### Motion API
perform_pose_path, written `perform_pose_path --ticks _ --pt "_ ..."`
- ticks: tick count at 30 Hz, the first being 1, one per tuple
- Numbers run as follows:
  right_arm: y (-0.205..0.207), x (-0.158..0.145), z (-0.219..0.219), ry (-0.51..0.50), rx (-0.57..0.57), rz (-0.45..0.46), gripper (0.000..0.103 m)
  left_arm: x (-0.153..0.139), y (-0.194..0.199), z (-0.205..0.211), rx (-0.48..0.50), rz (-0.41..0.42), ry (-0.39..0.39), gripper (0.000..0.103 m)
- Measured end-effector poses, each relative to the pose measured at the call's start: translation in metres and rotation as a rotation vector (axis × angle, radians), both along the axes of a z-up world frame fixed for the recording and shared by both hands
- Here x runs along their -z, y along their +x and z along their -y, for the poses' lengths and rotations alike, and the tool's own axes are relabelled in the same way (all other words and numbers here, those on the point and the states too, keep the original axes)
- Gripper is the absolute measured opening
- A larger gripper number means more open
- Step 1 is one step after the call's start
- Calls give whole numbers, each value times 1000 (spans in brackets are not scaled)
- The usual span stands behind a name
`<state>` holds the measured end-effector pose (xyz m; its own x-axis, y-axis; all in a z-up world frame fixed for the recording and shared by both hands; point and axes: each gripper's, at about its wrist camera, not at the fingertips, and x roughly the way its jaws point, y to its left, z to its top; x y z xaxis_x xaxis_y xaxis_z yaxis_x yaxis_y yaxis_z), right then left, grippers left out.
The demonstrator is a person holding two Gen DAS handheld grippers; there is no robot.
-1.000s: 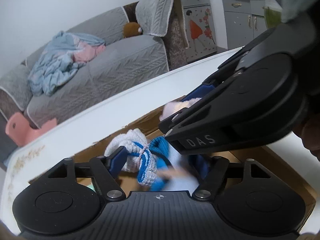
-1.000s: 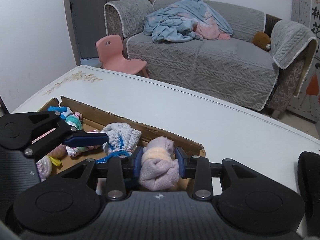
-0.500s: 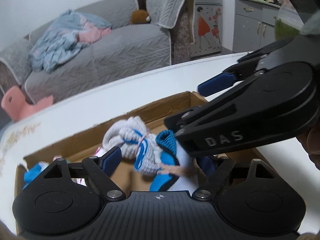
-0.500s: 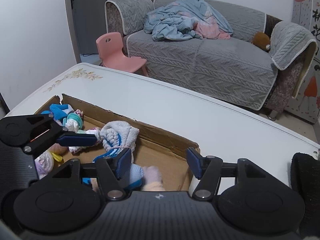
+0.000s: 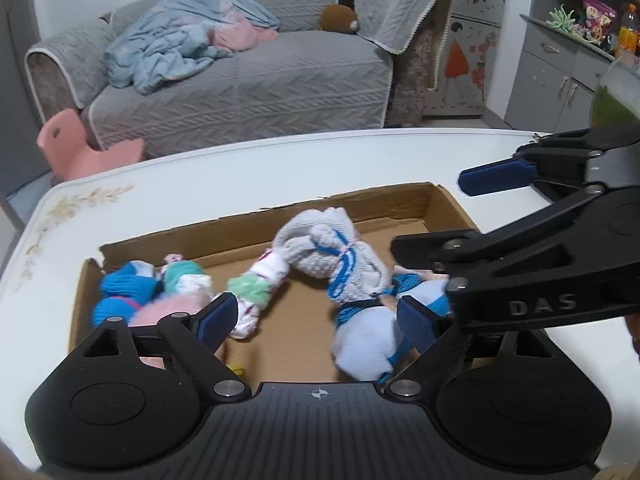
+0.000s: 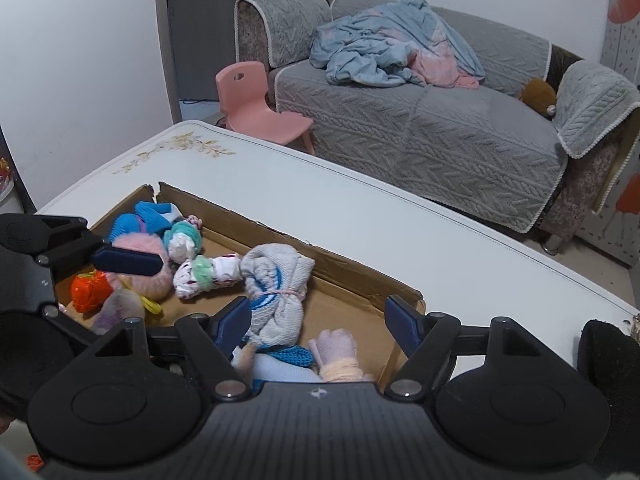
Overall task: Organize objects
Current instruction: 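Carry both bundles into the tray, lower them and open both tools, then lift both open tools back toward the remaining bundles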
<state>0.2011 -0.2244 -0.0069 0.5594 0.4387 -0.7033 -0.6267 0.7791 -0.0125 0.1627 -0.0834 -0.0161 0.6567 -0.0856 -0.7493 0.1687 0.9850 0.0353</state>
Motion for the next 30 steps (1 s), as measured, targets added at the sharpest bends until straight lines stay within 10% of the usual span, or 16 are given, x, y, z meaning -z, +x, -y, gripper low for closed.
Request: perform_pose_path --ticks 30 --pt "-119 -13 9 49 -52 30 78 -21 -137 -100 -148 73 -67 97"
